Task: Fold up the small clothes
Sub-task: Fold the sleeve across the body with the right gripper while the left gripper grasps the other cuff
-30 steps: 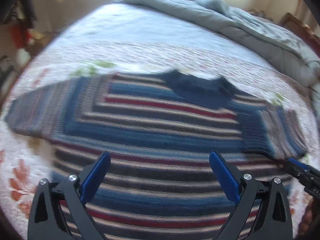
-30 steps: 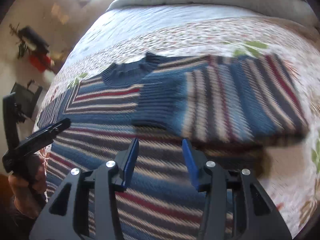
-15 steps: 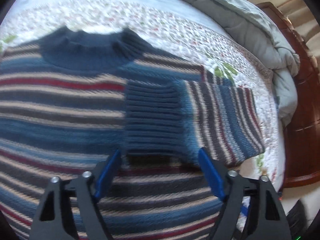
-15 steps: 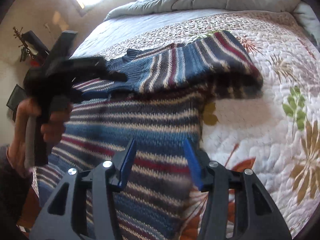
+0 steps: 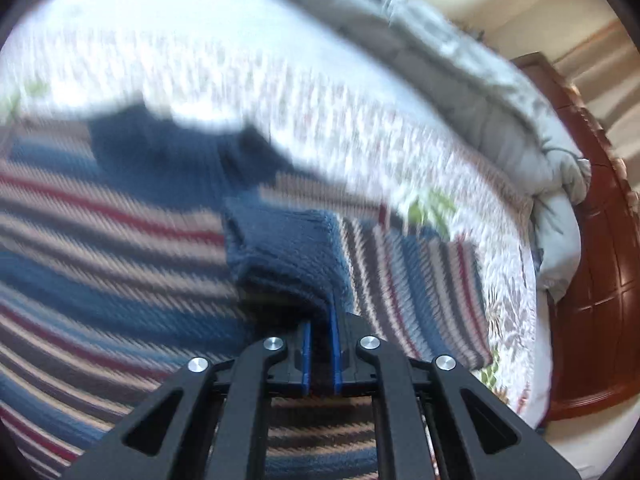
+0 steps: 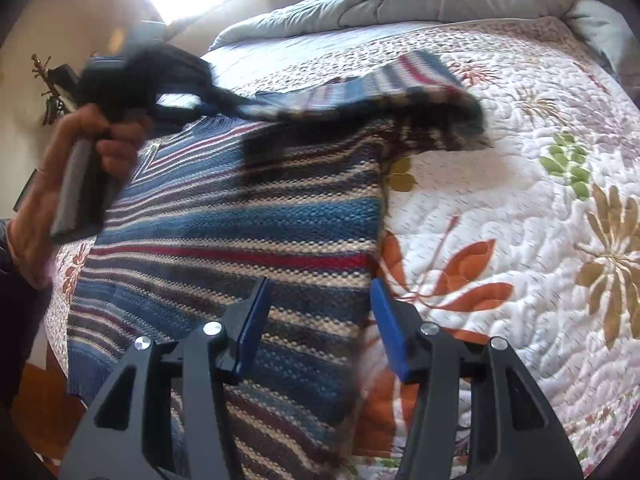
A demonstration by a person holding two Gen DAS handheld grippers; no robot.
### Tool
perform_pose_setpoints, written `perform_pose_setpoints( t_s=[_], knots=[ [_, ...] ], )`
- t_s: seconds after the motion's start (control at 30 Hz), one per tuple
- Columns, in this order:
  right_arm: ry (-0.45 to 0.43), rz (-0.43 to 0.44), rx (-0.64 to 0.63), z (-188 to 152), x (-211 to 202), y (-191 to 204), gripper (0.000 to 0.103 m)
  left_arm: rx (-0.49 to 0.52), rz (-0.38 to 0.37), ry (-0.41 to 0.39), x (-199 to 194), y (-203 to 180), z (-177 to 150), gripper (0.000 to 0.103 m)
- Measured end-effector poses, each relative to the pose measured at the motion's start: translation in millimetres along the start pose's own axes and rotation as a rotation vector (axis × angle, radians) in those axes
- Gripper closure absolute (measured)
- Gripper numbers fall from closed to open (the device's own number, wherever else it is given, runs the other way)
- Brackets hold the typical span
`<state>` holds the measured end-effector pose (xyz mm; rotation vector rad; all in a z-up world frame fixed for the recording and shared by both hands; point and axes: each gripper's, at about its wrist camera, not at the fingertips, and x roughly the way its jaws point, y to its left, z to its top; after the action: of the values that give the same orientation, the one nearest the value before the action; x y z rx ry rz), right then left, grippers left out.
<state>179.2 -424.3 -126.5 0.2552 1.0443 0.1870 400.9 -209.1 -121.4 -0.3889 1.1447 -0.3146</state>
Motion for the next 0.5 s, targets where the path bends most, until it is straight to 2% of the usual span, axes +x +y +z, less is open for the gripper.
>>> perform_pose_setpoints(
  t_s=[0.1,0.23,0.3,0.37,0.5],
  knots=[
    [-0.015,-0.031,0.01,4,-5,-5,0.051,0.058,0.063,-0.107,-44,15,20,0.095],
    [-0.027,-0.077,0.032,22,-1,-11,0.051,0.067,0.16,-0.173,-73,58,36,0.095],
    [-0.029,-0.108,0.027,33,6,-12,0.045,0.065,0.232,-0.182,-77,90,39,0.095],
    [-0.026,-0.123,0.033,50,17,-12,0.045,0.047,0.252,-0.155,-71,113,37,0.095],
    [0.021,-0.091,0.038,84,47,-10,0.045,-0.014,0.231,-0.114,-50,147,25,0.095]
  ],
)
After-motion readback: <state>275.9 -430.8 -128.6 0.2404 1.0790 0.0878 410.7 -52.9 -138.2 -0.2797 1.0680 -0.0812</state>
